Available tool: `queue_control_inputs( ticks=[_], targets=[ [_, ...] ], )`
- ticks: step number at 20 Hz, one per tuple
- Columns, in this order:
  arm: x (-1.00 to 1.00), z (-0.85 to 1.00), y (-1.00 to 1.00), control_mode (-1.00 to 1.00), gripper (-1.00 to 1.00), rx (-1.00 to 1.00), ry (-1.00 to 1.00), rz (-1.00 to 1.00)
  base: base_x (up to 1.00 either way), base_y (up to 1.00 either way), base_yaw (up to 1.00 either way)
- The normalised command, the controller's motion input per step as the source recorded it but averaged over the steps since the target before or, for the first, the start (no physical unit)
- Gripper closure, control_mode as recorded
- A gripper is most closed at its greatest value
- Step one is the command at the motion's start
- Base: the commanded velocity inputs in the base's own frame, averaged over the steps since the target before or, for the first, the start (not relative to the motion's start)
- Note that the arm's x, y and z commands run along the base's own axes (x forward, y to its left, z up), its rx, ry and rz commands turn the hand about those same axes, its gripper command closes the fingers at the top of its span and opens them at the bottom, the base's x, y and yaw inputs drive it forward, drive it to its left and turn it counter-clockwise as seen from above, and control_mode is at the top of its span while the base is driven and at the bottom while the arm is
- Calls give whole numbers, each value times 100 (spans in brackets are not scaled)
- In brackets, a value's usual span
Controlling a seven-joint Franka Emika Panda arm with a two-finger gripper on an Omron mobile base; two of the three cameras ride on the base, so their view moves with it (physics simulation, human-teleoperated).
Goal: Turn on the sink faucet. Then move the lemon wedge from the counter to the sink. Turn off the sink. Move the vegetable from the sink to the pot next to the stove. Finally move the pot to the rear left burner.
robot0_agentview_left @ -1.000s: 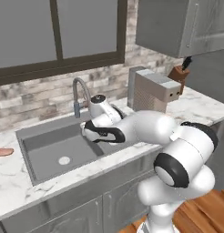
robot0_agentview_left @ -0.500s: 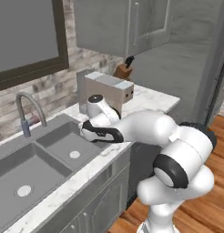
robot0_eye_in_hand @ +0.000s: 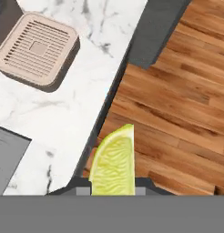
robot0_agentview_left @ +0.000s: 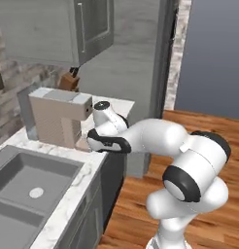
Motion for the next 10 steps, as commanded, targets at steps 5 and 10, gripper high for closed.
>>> queue_control_inputs(
  ticks=[5, 10],
  targets=[
    [0, 0, 0, 100, 100, 0, 0, 0, -40, 0, -61],
    [0, 0, 0, 100, 100, 0, 0, 0, -37, 0, -61]
  ],
)
